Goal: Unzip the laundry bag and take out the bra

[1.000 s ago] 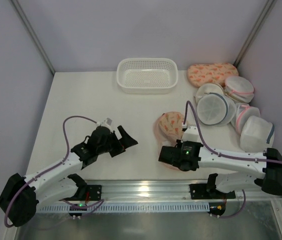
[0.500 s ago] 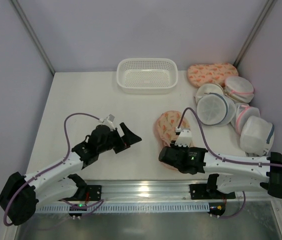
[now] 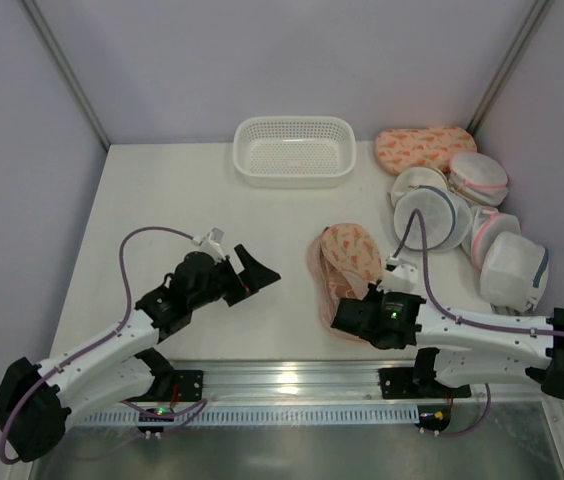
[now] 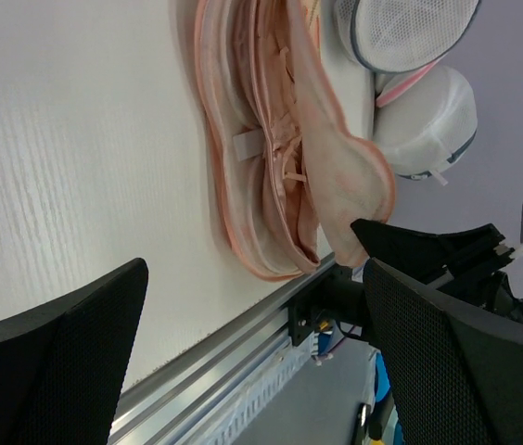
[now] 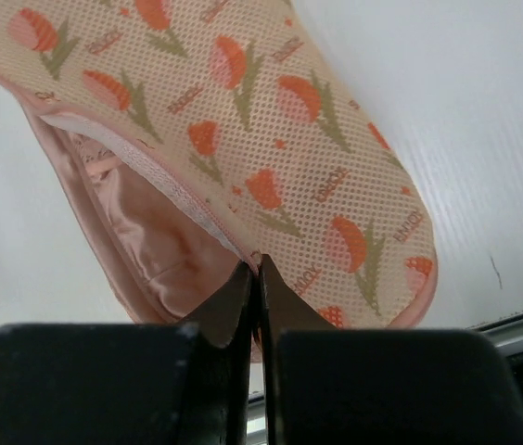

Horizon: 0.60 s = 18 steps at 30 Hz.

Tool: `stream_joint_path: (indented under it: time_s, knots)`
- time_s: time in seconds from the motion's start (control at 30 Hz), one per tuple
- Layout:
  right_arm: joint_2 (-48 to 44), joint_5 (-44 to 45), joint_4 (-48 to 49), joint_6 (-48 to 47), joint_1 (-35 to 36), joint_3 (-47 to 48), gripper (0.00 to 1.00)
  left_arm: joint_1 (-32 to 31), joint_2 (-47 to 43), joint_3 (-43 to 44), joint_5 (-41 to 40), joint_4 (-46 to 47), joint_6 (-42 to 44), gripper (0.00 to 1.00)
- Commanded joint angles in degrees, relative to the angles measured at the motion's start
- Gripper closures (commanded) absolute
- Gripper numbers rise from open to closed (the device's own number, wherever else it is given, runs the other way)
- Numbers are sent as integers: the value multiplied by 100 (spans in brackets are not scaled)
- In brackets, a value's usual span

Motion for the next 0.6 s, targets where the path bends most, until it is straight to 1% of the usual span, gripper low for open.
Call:
stream_joint_path:
  time_s: [0.0,0.03,0.1,0.13,0.17,0.27,0.33,0.4,0.47,0.57]
  knots:
    - [-690,724,-1283,1841,-12,-195,97,-20,33,-61,34,80,65,1]
    - [-830,777,-1433,2304,-12,-240,97,-12,59,-44,42,80,57,1]
    - [-1155,917,-1977,2798,-12,-327,96,-12,103,-44,60,71,48,1]
    - [-1235,953,-2188,3384,-21,-345,97,-12,112,-44,69,80,39,1]
    - [-1288,1040,-2547,3607,-12,-363,96,-12,112,-44,69,71,39,0]
    - [-1648,1198,-2542,3662,-161,-504,96,-12,138,-26,78,71,39,1]
    - [-1711,1269,-2550,3654,-310,-548,96,-20,147,-26,86,71,39,1]
    - [-1597,1339,-2550,3488,-469,-487,96,-20,147,-18,130,71,39,0]
    - [-1316,1401,-2550,3138,-863,-425,96,-12,147,-18,174,80,48,1]
    - [-1105,1515,-2550,2872,-1381,-293,96,-12,156,-18,314,71,56,1]
